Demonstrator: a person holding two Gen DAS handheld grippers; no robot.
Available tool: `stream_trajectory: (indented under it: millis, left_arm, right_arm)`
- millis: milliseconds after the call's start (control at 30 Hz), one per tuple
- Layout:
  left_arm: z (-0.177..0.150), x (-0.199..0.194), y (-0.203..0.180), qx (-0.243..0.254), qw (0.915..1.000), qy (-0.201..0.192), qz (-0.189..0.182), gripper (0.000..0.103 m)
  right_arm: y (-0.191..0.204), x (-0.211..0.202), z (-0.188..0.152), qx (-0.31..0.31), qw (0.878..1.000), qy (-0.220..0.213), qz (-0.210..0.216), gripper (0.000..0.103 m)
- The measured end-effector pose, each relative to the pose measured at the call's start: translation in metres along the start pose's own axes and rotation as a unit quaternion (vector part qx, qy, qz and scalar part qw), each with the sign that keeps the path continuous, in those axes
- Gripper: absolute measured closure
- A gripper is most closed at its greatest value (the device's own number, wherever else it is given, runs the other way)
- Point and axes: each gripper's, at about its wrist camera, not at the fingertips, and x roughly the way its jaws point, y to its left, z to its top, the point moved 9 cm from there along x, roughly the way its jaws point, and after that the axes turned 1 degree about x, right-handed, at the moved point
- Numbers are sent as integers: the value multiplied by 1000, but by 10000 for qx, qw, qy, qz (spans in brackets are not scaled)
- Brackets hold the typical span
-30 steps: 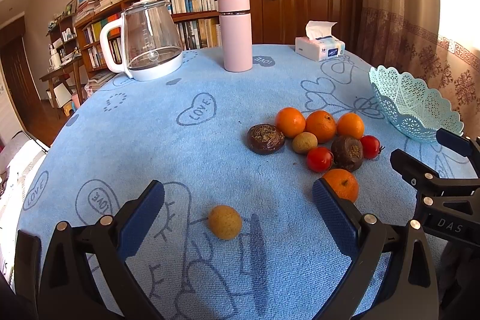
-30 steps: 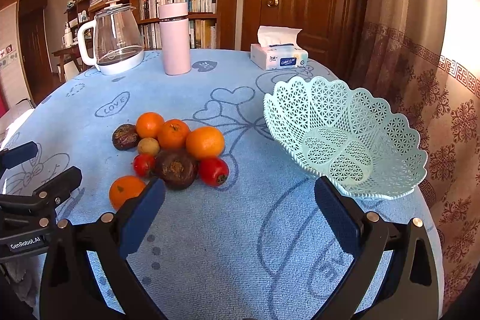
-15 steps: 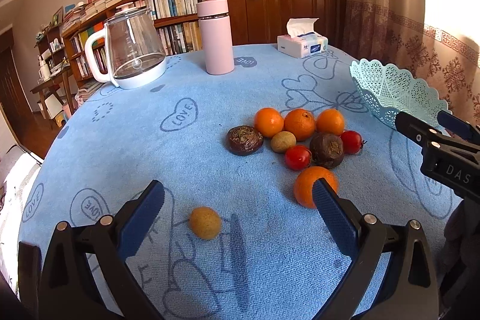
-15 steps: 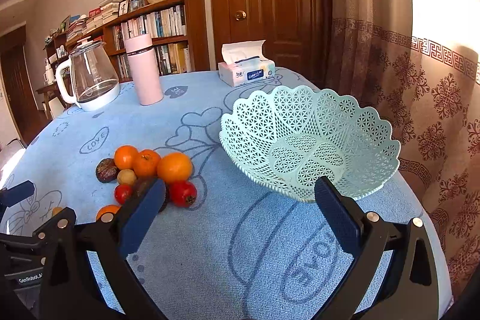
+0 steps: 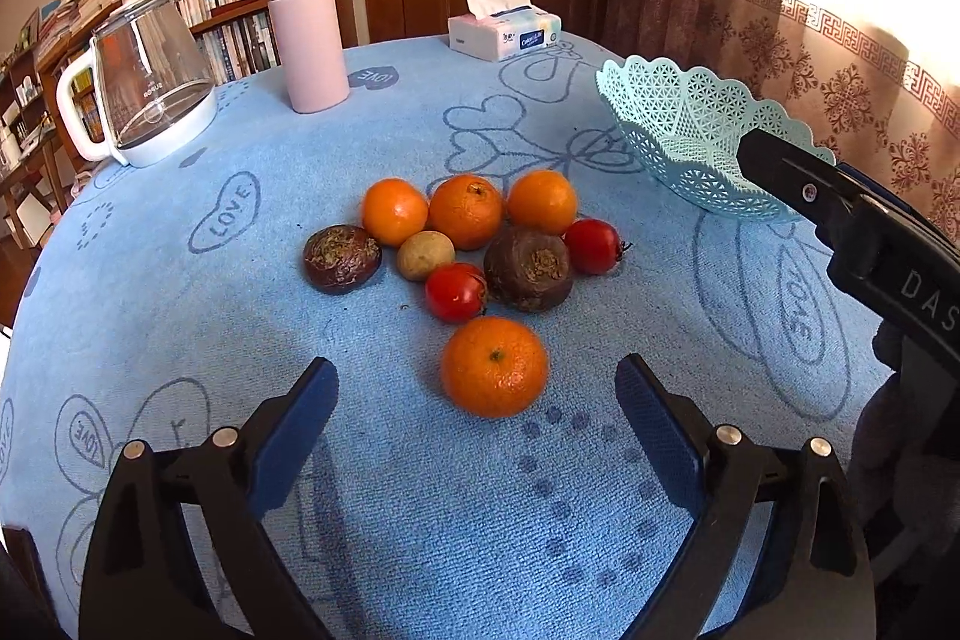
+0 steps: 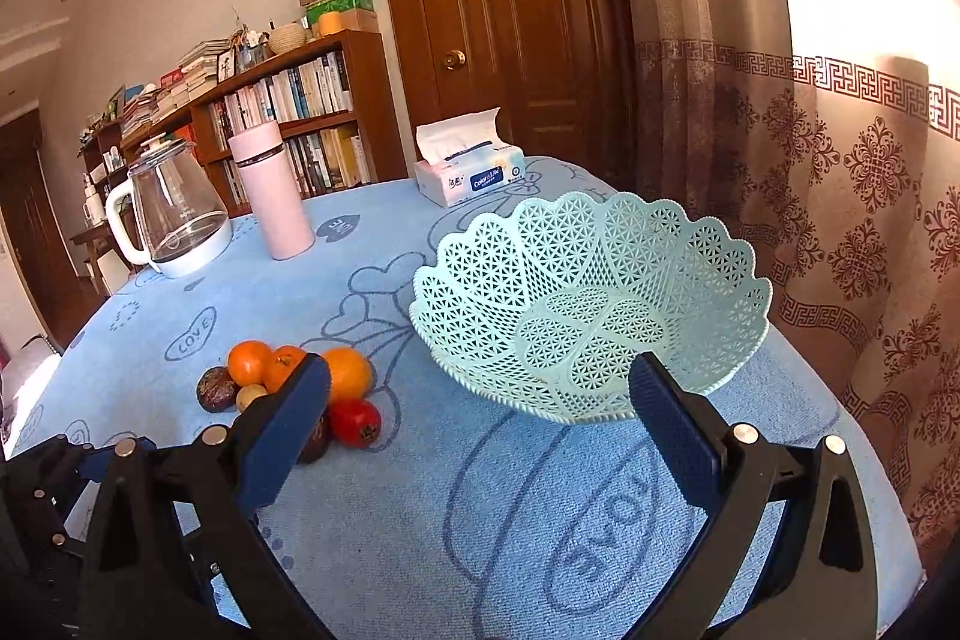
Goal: Organize fruits
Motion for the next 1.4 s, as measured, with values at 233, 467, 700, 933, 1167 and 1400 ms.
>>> stream_trajectory:
  millis: [233,467,700,933,1167,1400]
  left_arm:
    - [-3,16,-2,-146,9990,317,-282,30]
    - [-6,24,-4,-183,9979,479,-394,56]
    - [-6,19,6,-406,9975,380,-429,62]
    - [1,0,41,-686,9975,-50,181,62]
    - [4,-15,77,-982,9934,-273,533,62]
    - [2,-22,90,-1078,9913,-370,652,62]
  right_arm:
    - [2,-1,-1,-17,10000,12,64,2]
    - [6,1,-3,-34,9998,67,160,2]
    - [16,-1,-5,-91,9987,118,482,4]
    - [39,2,-14,-287,9931,429,1053,21]
    - [70,5,-23,-455,9783,939,1790,22]
    - [93,28,-28,-424,9625,1579,2165,34]
